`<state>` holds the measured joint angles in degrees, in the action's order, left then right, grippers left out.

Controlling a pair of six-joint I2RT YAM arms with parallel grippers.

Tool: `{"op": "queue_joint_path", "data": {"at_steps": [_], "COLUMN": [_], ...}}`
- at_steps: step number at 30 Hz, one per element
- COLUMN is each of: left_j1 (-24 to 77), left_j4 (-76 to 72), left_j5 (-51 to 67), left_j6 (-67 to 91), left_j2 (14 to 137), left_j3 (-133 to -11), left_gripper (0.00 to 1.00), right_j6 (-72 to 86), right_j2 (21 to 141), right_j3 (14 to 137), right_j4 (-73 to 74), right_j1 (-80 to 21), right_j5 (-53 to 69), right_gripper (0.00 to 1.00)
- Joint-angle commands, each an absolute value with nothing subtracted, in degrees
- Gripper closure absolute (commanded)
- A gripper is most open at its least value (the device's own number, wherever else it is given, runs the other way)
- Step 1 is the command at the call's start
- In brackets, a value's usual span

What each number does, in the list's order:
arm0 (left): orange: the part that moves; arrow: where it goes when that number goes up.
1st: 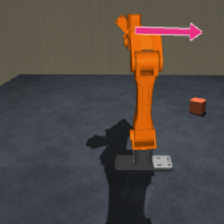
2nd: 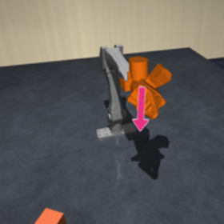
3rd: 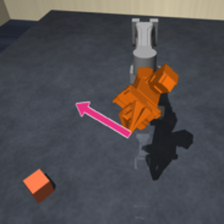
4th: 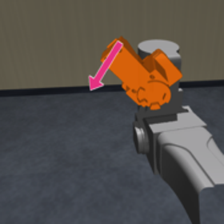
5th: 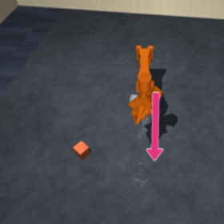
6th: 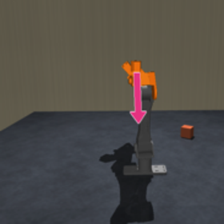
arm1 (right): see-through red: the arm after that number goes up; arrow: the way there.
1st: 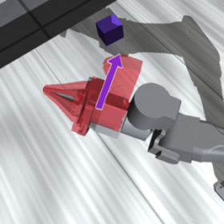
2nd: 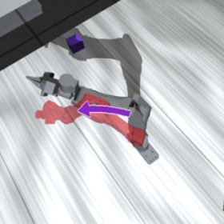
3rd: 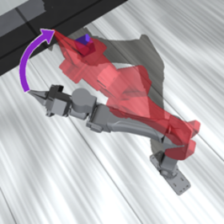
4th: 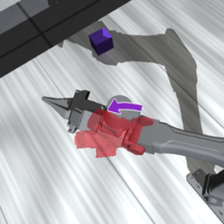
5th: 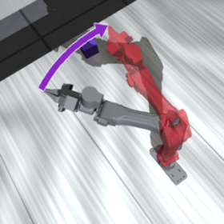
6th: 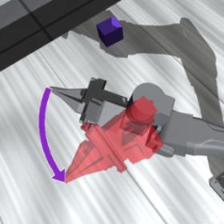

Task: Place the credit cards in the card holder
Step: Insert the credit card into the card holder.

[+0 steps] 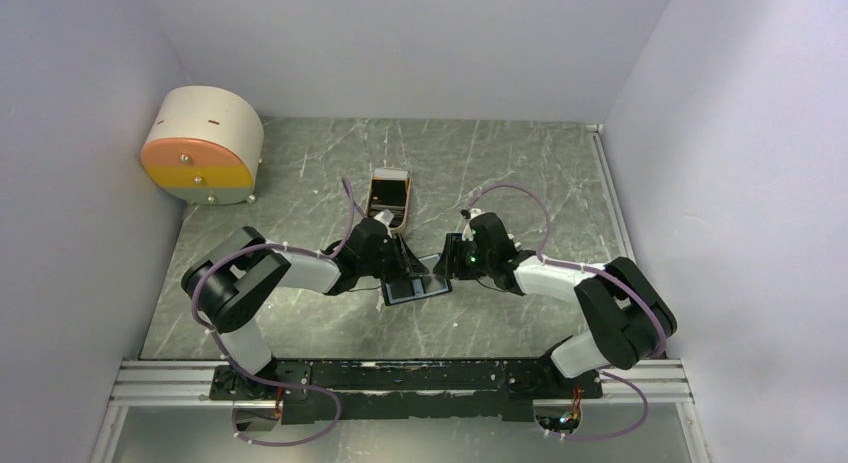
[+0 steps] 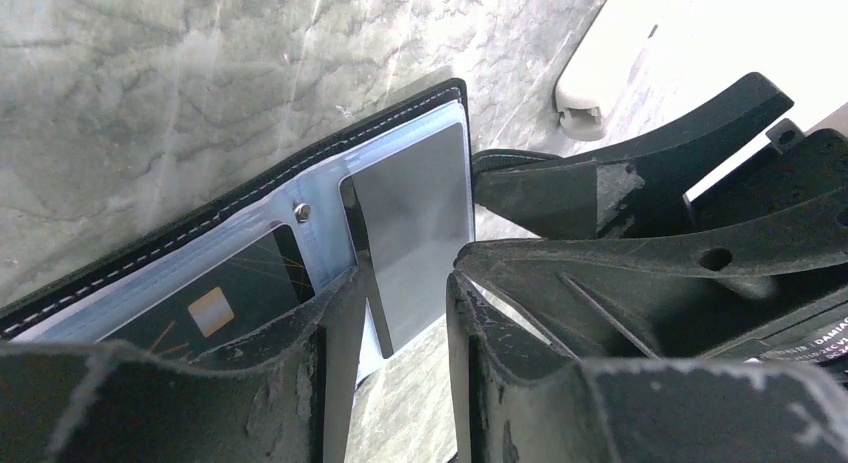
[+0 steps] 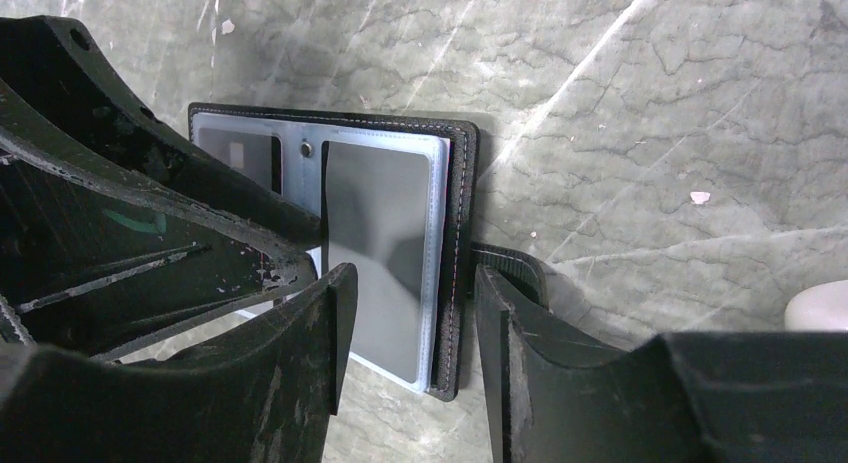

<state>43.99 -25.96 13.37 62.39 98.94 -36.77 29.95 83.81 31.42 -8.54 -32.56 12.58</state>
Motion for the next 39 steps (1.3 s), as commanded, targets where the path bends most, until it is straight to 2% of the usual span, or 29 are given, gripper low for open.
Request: {"op": "queue_joint_path", "data": {"at_steps": [1,7,23,31,39], "left_j1": [44.7,44.7,41.9,36.4,35.1], "left_j4": [-31.8,-30.8,-13.2,-7.0,-4.0], "left_j5": [15.1,14.9,8.1,8.8,8.6], "left_j6": [62.6,62.7,61.1,57.7,55.0], "left_j2": [98.6,96.2,85.3,83.7,84.4], "left_j3": [-37.3,-36.7,-34.5,-33.6,-33.6], "left_gripper": [0.6,0.59,0.56,0.69,0.62], "right_j6": [31.0,31.0,32.6,35.3,36.2], "right_j2": [83.2,81.7,77.8,77.1,80.8], "right_j3": [29.9,30.1,31.9,32.0,32.3], "right_j4": [-8.6,-7.3,-3.2,-4.2,-6.2], "right_j1": [-32.3,-32.3,-32.3,-32.3,-32.3], "right_j5": [13.9,13.6,12.4,14.3,14.6], "right_gripper": [0.5,0.52,0.49,0.49,0.49]}}
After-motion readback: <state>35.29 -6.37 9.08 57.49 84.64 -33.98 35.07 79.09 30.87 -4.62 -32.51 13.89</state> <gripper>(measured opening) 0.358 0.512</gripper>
